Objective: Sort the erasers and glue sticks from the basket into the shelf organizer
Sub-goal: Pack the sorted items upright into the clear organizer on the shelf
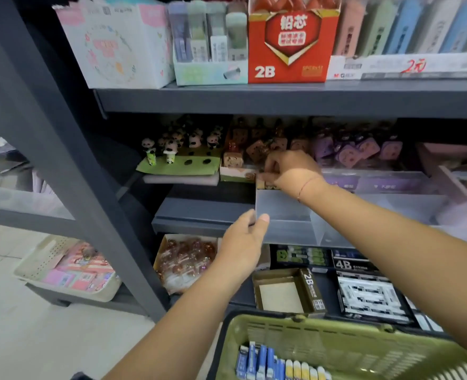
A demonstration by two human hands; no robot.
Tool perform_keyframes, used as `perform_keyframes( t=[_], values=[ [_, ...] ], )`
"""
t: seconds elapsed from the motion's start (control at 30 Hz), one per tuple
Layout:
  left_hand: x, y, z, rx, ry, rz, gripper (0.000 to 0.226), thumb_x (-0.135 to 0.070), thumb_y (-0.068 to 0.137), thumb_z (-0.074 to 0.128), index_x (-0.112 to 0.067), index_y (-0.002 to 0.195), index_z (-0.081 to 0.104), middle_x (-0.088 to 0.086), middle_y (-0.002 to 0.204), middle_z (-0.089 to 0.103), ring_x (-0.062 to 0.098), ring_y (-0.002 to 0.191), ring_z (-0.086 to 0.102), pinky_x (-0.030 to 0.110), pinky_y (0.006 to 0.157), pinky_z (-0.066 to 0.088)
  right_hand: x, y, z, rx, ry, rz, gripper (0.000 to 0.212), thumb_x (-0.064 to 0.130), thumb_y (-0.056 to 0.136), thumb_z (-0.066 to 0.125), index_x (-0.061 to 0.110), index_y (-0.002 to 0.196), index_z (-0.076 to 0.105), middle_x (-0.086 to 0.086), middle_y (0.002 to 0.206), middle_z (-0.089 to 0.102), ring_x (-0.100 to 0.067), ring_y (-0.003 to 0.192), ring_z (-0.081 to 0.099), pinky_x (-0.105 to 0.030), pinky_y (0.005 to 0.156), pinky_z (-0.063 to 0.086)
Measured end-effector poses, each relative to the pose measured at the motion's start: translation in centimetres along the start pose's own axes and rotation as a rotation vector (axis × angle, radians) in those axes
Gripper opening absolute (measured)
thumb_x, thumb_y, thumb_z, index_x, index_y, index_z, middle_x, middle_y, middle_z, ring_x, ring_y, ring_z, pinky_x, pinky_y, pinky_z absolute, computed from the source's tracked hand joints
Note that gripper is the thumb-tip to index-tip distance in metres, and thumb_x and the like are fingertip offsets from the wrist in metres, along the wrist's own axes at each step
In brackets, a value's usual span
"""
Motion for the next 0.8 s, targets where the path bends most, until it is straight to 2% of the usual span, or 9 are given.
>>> perform_keyframes(
  t=[0.13,0.23,0.3,0.4,0.5,0.57,0.63,0.7,0.8],
  values=[
    [1.2,-2.3,-1.8,-0.182,0.128,0.12,0.037,-0.039,0.099,0.046,-0.023,0.131,0.053,-0.012,0.117,0.056,0.001,0.099,0.05,0.011,0.075,0.036,0.9,-7.3,-5.0,-0.264,0.442,-0.097,0.022,0.037,0.086,0.067,0.019,0.074,0.059,0.002,0.071,0.065,-0.018,0.069,0.063,-0.033,0.067,0.052],
    [4.7,-4.8,-1.6,-0.22,0.192,0.155,0.019,-0.032,0.098,0.051,-0.021,0.112,0.059,-0.007,0.103,0.06,0.002,0.09,0.054,0.005,0.072,0.038,0.0,-15.9,-4.6,-0.27,0.836,-0.1,0.022,0.022,0.09,0.065,0.01,0.072,0.059,-0.009,0.067,0.065,-0.023,0.062,0.063,-0.03,0.062,0.055],
    [9.0,-5.9,-1.0,-0.202,0.275,0.081,0.02,-0.035,0.097,0.052,-0.022,0.111,0.057,-0.006,0.103,0.057,0.009,0.095,0.055,0.011,0.08,0.041,-1.6,-20.8,0.4,-0.141,0.848,-0.012,0.022,0.023,0.089,0.064,0.01,0.071,0.06,-0.009,0.066,0.064,-0.024,0.061,0.06,-0.031,0.062,0.053],
    [15.5,-7.3,0.9,-0.074,0.464,-0.061,0.066,-0.069,0.088,0.039,-0.019,0.129,0.049,0.004,0.122,0.059,0.026,0.11,0.056,0.044,0.091,0.048,-6.9,-27.1,13.2,0.232,0.76,0.287,0.023,0.028,0.086,0.066,0.009,0.073,0.063,-0.009,0.068,0.064,-0.016,0.058,0.056,-0.036,0.067,0.056],
    [19.3,-9.3,2.2,-0.013,0.497,-0.187,0.066,-0.056,0.096,0.039,-0.017,0.147,0.027,-0.001,0.12,0.059,0.028,0.099,0.061,0.037,0.075,0.047,-14.9,-34.2,24.5,0.533,0.686,0.694,0.043,0.035,0.087,0.066,-0.008,0.082,0.064,-0.023,0.073,0.057,-0.01,0.059,0.047,-0.017,0.058,0.046],
    [19.6,-9.7,2.0,-0.056,0.562,-0.183,0.062,-0.047,0.1,0.037,-0.014,0.15,0.021,0.003,0.095,0.064,0.023,0.072,0.059,0.033,0.057,0.041,-18.1,-37.8,28.1,0.574,0.705,0.922,0.059,0.052,0.079,0.069,-0.003,0.099,0.066,-0.022,0.099,0.065,-0.018,0.078,0.059,-0.031,0.08,0.054],
    [19.4,-9.6,2.0,-0.082,0.572,-0.161,0.061,-0.045,0.101,0.036,-0.011,0.149,0.022,0.002,0.077,0.058,0.021,0.064,0.055,0.033,0.052,0.036,-19.1,-39.9,29.9,0.576,0.709,1.085,0.089,0.067,0.066,0.07,0.006,0.129,0.056,-0.015,0.133,0.055,-0.03,0.114,0.056,-0.041,0.101,0.044],
    [19.5,-9.6,2.0,-0.089,0.577,-0.163,0.058,-0.045,0.101,0.036,-0.009,0.146,0.026,0.002,0.073,0.056,0.024,0.064,0.055,0.034,0.052,0.034,-18.5,-39.8,31.1,0.558,0.76,1.147,0.09,0.06,0.074,0.069,0.007,0.141,0.043,-0.013,0.146,0.042,-0.034,0.131,0.042,-0.042,0.106,0.036],
    [19.5,-9.5,2.0,-0.106,0.595,-0.157,0.046,-0.042,0.101,0.037,-0.008,0.133,0.037,0.003,0.071,0.054,0.02,0.06,0.051,0.035,0.052,0.03,-17.4,-38.8,32.9,0.507,0.813,1.212,0.089,0.052,0.076,0.072,0.001,0.142,0.039,-0.014,0.147,0.041,-0.036,0.131,0.041,-0.043,0.101,0.037]
  ],
)
Point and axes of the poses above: each hand's wrist, its own y-axis towards the middle knuckle, its own z-axis out of the palm, x = y × z, the point moved 10 cm from there along y, towards the middle knuckle
